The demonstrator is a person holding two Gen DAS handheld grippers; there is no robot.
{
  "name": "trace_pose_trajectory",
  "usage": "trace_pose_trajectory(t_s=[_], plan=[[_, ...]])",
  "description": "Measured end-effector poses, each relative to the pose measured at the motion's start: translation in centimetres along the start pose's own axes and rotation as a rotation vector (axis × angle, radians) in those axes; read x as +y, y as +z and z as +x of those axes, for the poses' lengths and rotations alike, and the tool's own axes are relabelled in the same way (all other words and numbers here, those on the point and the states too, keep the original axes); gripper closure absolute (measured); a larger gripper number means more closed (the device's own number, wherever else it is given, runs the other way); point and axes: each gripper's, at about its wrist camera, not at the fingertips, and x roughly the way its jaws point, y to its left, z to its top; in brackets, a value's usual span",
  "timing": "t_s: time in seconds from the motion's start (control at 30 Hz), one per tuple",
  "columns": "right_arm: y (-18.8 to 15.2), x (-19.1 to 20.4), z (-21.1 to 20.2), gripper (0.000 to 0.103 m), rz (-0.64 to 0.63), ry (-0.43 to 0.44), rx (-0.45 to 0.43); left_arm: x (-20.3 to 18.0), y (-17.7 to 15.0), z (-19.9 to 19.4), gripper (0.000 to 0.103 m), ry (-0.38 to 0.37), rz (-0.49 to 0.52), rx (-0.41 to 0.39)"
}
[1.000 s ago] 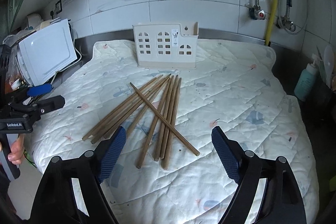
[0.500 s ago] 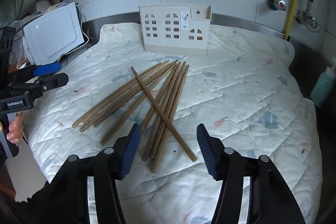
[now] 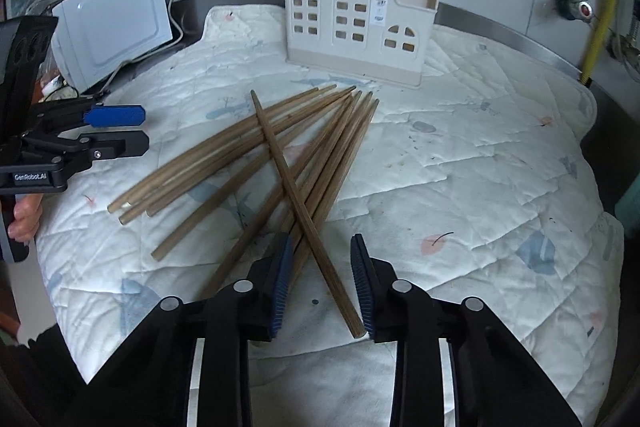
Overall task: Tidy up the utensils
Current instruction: 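Close the left gripper on one wooden chopstick while the right gripper grasps another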
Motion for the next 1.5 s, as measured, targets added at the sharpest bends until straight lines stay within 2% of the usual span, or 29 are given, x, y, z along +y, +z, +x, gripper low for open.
trace_pose_trajectory(t_s=[0.1, 0.33, 0.5, 0.6, 0.8, 0.93, 1.13, 1.27, 1.33, 1.4, 1.5], plan=[[0.0, -0.1, 0.1, 0.078, 0.0, 0.016, -0.001, 0.2, 0.0, 0.8, 0.048, -0.067, -0.007, 0.018], [0.1, -0.3, 0.0, 0.087, 0.006, 0.038, -0.001, 0.1, 0.0, 2.4, 0.049, -0.067, 0.014, 0.085], [0.3, -0.9, 0.1, 0.091, 0.027, 0.043, 0.0, 1.0, 0.4, 2.4, 0.062, -0.065, -0.012, 0.085], [0.2, -0.8, 0.2, 0.091, 0.02, 0.04, 0.004, 1.1, 0.2, 2.7, 0.066, -0.061, -0.01, 0.099], [0.2, -1.0, 0.4, 0.091, 0.023, 0.013, 0.011, 0.9, 0.1, 2.9, 0.067, -0.026, -0.007, 0.102], [0.2, -0.9, 0.7, 0.091, 0.016, -0.004, 0.021, 0.1, 0.1, 3.0, 0.067, 0.024, 0.032, 0.1], [0.1, -0.8, 0.7, 0.091, 0.01, -0.011, 0.024, -0.9, 0.0, 3.0, 0.069, 0.06, 0.054, 0.098], [0.1, -0.8, 0.9, 0.09, 0.008, -0.012, 0.029, -1.1, -0.1, 2.9, 0.08, 0.042, 0.05, 0.103], [0.1, -0.8, 1.0, 0.09, 0.008, -0.012, 0.031, -1.5, -0.2, 2.9, 0.081, 0.055, 0.071, 0.1], [0.2, -0.8, 1.0, 0.09, 0.009, -0.013, 0.032, -1.7, -0.2, 2.9, 0.088, 0.051, 0.066, 0.103], [0.2, -0.7, 1.1, 0.09, 0.005, -0.017, 0.034, -2.6, -0.3, 2.8, 0.091, 0.073, 0.094, 0.094]])
